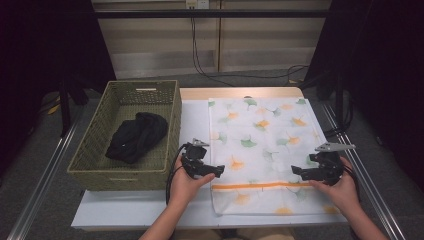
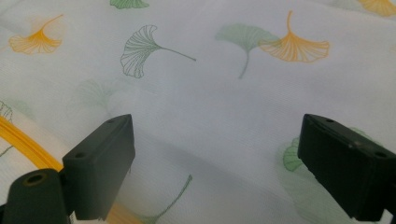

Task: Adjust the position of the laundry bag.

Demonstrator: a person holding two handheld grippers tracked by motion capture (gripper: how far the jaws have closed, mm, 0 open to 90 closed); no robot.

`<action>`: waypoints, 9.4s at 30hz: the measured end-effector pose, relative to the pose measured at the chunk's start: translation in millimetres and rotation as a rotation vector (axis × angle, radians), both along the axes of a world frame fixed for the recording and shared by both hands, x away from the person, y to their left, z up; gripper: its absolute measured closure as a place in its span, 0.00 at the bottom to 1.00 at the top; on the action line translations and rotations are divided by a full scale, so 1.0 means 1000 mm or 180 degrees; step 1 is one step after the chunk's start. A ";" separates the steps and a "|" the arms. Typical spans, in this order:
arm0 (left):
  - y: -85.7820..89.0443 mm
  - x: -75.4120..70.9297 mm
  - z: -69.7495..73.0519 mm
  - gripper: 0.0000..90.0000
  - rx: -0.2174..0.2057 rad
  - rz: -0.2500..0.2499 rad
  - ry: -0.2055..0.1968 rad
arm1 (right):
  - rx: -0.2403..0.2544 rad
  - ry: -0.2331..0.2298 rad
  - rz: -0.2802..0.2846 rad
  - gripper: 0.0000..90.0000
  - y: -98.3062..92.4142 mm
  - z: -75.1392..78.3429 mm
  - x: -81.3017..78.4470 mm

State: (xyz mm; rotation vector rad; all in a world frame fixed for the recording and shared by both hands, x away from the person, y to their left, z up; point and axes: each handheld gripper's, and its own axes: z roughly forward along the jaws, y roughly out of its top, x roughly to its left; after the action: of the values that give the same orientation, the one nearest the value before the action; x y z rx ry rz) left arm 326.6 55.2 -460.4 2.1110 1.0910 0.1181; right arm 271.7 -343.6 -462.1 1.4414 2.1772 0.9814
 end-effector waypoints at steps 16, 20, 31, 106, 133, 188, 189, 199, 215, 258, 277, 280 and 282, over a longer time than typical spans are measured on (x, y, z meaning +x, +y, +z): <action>0.000 0.009 0.002 0.07 -0.0063 0.0135 0.0098 | -0.0016 -0.0079 0.0068 0.12 0.006 0.006 -0.002; -0.002 0.016 0.002 0.09 -0.0129 0.0202 0.0174 | 0.0006 -0.0118 0.0019 0.12 0.002 0.007 -0.004; -0.014 0.043 -0.005 0.23 -0.0114 0.0390 0.0216 | 0.0015 -0.0103 -0.0046 0.12 -0.003 0.007 -0.008; -0.020 0.073 0.001 1.00 -0.0022 0.0843 0.0560 | 0.0051 -0.0186 -0.0075 0.12 -0.009 0.010 -0.015; -0.008 0.073 0.044 1.00 0.0066 0.0855 0.0523 | 0.0061 -0.0253 -0.0158 0.10 -0.011 0.013 -0.017; 0.038 0.079 0.069 1.00 0.0199 0.1108 0.0615 | 0.0048 -0.0310 -0.0073 0.09 -0.004 0.015 -0.017; 0.038 0.079 0.069 1.00 0.0212 0.1103 0.0602 | 0.0058 -0.0301 -0.0072 0.09 -0.003 0.015 -0.017; 0.039 0.081 0.070 0.90 0.0225 0.1115 0.0570 | 0.0057 -0.0317 -0.0041 0.09 -0.003 0.015 -0.017; 0.026 0.071 0.072 0.55 0.0000 0.0902 0.0321 | 0.0061 -0.0294 -0.0052 0.09 -0.003 0.016 -0.018; -0.029 0.042 0.028 0.21 -0.0565 -0.0068 0.0446 | 0.0262 -0.0166 -0.0114 0.10 -0.017 0.012 -0.030; -0.037 0.031 0.014 0.18 -0.0540 -0.0301 0.0565 | 0.0379 0.0094 -0.0008 0.33 -0.024 0.006 -0.040; -0.034 0.031 0.013 0.17 -0.0501 -0.0301 0.0537 | 0.0391 0.0120 -0.0031 0.37 -0.024 0.004 -0.041; -0.034 0.030 0.012 0.17 -0.0530 -0.0280 0.0554 | 0.0471 0.0160 -0.0044 0.41 -0.025 0.003 -0.042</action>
State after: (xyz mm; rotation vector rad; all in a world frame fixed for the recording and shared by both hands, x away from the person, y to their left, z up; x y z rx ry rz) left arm 357.0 21.7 -448.4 2.0432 1.0665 -0.1956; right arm 229.2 -368.6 -458.6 1.5606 2.1662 1.1341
